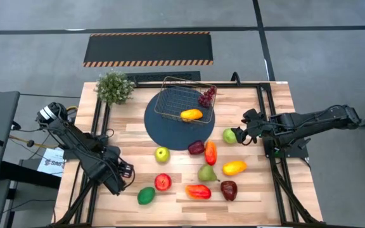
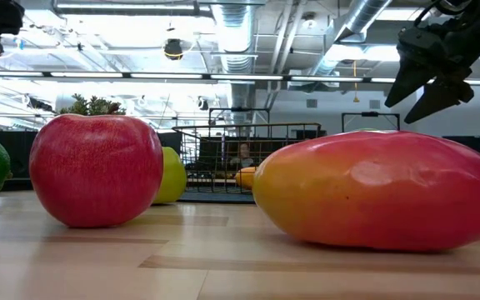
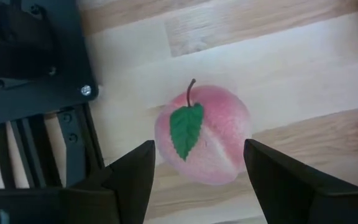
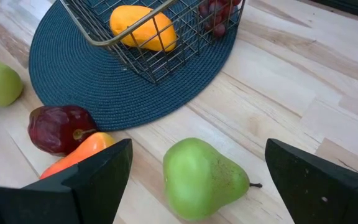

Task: Build produce basket
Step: Put the peach into the wire basket

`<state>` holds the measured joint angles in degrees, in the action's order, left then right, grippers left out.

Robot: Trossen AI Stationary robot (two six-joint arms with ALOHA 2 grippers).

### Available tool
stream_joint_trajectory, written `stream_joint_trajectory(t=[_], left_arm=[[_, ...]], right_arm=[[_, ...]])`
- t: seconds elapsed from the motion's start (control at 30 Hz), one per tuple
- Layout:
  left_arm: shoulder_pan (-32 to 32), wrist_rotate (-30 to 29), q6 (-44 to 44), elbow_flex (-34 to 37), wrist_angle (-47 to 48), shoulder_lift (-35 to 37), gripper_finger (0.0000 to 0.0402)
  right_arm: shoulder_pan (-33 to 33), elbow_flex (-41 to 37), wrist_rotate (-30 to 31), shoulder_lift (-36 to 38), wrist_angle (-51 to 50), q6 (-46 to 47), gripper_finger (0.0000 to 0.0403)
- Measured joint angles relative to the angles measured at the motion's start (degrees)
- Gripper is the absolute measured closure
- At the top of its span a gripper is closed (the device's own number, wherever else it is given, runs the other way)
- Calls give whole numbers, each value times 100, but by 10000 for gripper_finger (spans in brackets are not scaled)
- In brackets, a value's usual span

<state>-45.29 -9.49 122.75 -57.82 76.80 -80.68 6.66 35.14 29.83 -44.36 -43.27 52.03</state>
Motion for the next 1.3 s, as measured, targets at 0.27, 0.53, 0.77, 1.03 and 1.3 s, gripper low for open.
stream_joint_trajectory(t=[0.27, 0.53, 0.77, 1.03, 1.3], left_arm=[[8, 124, -165, 0, -133, 0, 133], [18, 151, 679, 0, -220, 0, 58], [-66, -385, 1288, -2, -414, 0, 51], [-94, -471, 1465, -2, -278, -2, 51], [-108, -388, 1339, -2, -386, -2, 51]], right_arm=[[0, 0, 2, 0, 0, 2, 17], [0, 0, 2, 0, 1, 2, 17], [0, 0, 5, 0, 0, 2, 17], [0, 0, 22, 0, 1, 0, 17], [0, 0, 23, 0, 0, 0, 17]])
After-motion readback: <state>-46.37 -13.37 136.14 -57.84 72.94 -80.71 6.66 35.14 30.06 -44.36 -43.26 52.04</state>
